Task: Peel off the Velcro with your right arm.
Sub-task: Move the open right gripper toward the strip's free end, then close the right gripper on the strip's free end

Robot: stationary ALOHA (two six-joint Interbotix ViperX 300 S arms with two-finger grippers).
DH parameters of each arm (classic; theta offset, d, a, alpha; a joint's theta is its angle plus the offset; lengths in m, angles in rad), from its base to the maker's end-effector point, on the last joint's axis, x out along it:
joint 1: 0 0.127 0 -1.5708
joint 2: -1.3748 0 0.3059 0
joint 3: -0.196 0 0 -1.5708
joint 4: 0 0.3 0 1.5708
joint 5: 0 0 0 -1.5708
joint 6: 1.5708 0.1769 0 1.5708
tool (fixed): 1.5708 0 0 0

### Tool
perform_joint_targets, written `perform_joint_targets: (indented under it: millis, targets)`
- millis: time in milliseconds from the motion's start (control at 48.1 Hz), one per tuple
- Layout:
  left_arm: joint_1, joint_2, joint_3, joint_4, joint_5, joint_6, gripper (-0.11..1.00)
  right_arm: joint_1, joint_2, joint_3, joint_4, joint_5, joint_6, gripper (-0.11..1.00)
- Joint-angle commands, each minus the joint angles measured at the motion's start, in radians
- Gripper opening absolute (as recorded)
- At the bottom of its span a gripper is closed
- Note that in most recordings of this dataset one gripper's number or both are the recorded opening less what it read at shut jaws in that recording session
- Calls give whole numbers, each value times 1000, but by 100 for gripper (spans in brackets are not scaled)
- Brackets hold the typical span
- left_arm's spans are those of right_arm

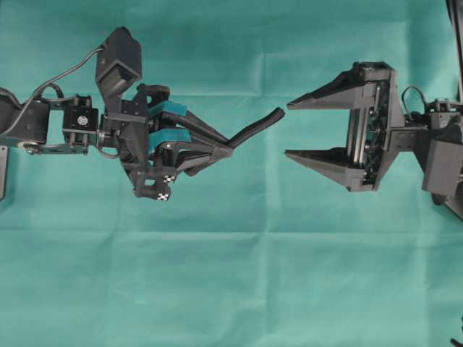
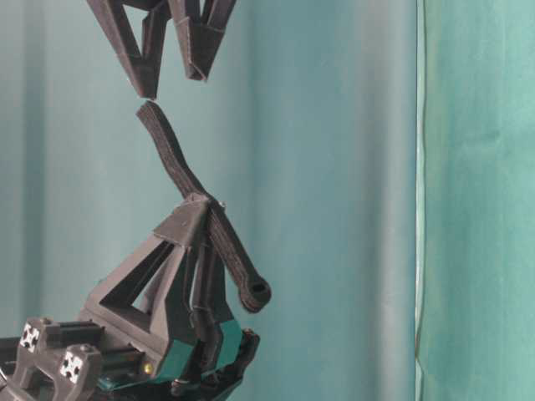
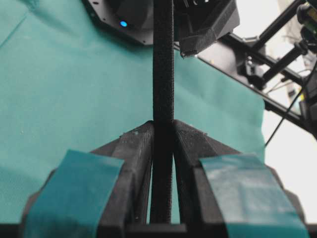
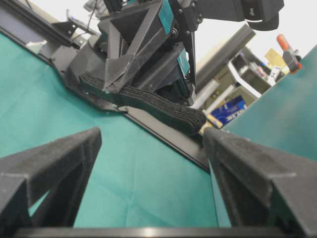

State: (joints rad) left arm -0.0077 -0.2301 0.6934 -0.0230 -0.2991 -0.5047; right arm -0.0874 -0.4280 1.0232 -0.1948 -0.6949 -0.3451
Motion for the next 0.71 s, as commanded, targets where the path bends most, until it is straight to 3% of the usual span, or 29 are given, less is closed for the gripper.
perform_joint_targets:
  millis: [0, 686]
  targets:
    - [0, -21, -11, -2, -11, 0, 10, 0, 0, -17, 2, -12, 2, 73]
    - [2, -20, -11, -2, -11, 0, 10, 8, 26, -25, 2, -29, 2, 73]
